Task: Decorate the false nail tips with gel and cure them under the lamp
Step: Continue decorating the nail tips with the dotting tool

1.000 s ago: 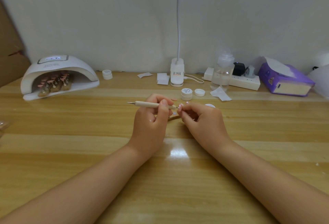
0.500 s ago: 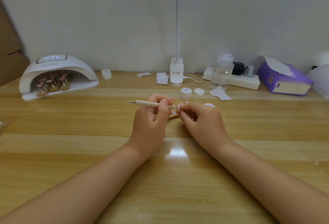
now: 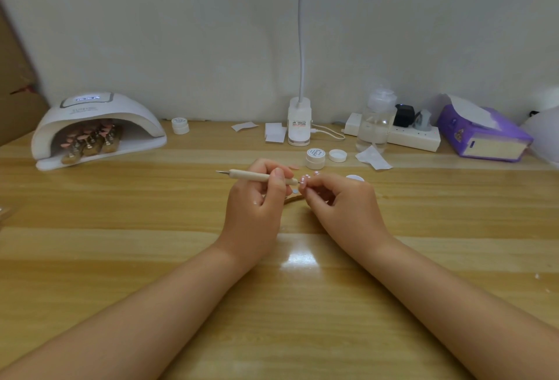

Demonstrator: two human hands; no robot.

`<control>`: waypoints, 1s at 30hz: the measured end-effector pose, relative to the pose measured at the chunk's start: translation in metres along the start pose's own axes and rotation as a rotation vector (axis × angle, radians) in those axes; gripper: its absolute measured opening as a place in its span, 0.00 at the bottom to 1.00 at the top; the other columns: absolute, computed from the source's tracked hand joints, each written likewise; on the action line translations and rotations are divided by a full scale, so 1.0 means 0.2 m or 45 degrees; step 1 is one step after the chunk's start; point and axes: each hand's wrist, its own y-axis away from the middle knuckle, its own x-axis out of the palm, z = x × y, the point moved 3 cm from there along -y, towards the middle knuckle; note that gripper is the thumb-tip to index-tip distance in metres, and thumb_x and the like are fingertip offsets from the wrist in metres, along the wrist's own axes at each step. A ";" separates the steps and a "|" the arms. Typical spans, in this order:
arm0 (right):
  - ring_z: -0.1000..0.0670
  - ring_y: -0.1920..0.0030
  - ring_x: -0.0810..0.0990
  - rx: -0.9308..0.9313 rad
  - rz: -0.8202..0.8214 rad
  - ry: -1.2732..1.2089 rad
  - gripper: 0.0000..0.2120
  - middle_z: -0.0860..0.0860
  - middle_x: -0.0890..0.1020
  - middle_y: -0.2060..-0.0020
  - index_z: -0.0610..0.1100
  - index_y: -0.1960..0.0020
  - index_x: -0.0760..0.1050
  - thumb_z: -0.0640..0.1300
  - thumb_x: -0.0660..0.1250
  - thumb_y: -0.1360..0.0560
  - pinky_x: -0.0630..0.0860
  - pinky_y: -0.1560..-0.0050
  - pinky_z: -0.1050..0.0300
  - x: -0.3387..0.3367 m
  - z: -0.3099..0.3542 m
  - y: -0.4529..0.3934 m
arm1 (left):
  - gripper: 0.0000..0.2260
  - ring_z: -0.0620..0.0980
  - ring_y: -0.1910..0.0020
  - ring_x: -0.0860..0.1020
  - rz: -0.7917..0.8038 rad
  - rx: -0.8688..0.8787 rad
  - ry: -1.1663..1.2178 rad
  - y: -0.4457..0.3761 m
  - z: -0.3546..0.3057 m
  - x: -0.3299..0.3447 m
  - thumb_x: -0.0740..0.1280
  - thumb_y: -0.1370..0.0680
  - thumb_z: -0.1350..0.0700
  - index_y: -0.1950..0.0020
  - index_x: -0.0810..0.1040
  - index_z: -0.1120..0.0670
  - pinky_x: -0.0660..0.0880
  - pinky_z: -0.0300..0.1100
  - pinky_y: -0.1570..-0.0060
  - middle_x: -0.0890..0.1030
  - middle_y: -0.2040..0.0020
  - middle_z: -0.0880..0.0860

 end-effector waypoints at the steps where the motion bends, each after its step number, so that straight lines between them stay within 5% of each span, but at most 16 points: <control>1: 0.59 0.63 0.77 0.001 0.001 -0.002 0.03 0.56 0.82 0.66 0.44 0.56 0.83 0.41 0.70 0.27 0.71 0.62 0.70 0.00 0.00 0.00 | 0.08 0.39 0.63 0.80 -0.001 0.002 -0.004 0.00 0.00 0.00 0.58 0.23 0.53 0.58 0.75 0.49 0.77 0.35 0.60 0.82 0.61 0.38; 12: 0.58 0.64 0.77 -0.008 -0.013 0.016 0.03 0.54 0.82 0.67 0.44 0.56 0.83 0.40 0.70 0.27 0.71 0.63 0.68 0.00 0.00 0.00 | 0.08 0.39 0.64 0.79 0.003 0.022 -0.016 0.00 0.00 0.00 0.57 0.23 0.53 0.58 0.75 0.49 0.76 0.34 0.61 0.82 0.61 0.37; 25: 0.62 0.68 0.75 -0.003 -0.002 0.027 0.03 0.55 0.81 0.68 0.43 0.56 0.83 0.41 0.70 0.26 0.69 0.63 0.71 0.00 -0.01 0.00 | 0.09 0.43 0.62 0.80 -0.010 0.010 -0.047 0.00 0.01 -0.01 0.57 0.24 0.46 0.59 0.75 0.45 0.79 0.52 0.58 0.81 0.63 0.47; 30: 0.61 0.68 0.75 -0.011 -0.002 0.034 0.03 0.56 0.80 0.68 0.44 0.56 0.83 0.41 0.70 0.26 0.69 0.63 0.71 0.00 0.00 -0.01 | 0.08 0.41 0.63 0.80 -0.004 0.002 -0.040 -0.01 0.01 0.00 0.58 0.22 0.52 0.59 0.75 0.47 0.78 0.46 0.58 0.81 0.61 0.40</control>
